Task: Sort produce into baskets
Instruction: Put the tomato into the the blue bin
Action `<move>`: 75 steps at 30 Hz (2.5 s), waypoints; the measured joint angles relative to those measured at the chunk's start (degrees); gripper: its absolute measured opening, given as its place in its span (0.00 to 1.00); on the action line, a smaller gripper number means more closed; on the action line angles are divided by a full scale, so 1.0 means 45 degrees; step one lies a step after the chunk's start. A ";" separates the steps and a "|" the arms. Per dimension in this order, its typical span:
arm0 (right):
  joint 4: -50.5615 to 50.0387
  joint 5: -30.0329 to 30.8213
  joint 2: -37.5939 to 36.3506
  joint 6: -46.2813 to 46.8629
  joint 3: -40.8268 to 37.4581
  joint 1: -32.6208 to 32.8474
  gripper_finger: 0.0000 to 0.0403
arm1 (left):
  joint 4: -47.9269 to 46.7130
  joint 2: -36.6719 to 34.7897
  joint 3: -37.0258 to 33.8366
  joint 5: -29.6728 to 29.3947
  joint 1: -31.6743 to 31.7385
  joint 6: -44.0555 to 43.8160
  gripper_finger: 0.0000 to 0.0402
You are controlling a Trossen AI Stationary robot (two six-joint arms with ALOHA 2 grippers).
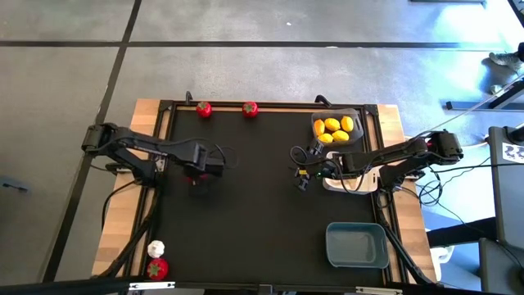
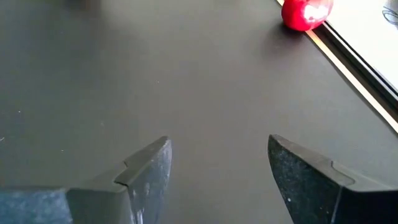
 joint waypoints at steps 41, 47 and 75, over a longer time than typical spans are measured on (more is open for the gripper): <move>-0.1284 -0.4873 0.0000 0.0672 0.0001 0.0500 0.66 | 0.5065 0.4430 0.4947 -0.0732 -0.0621 0.2383 0.50; -0.3428 -0.3975 0.0000 0.1721 0.0005 0.1380 0.66 | 0.5437 0.4440 0.4743 -0.0728 -0.0559 0.2460 0.51; -0.5733 -0.5904 -0.0384 0.4404 0.1904 0.5761 0.66 | 0.6242 0.4478 0.4736 -0.0714 -0.0559 0.2669 0.51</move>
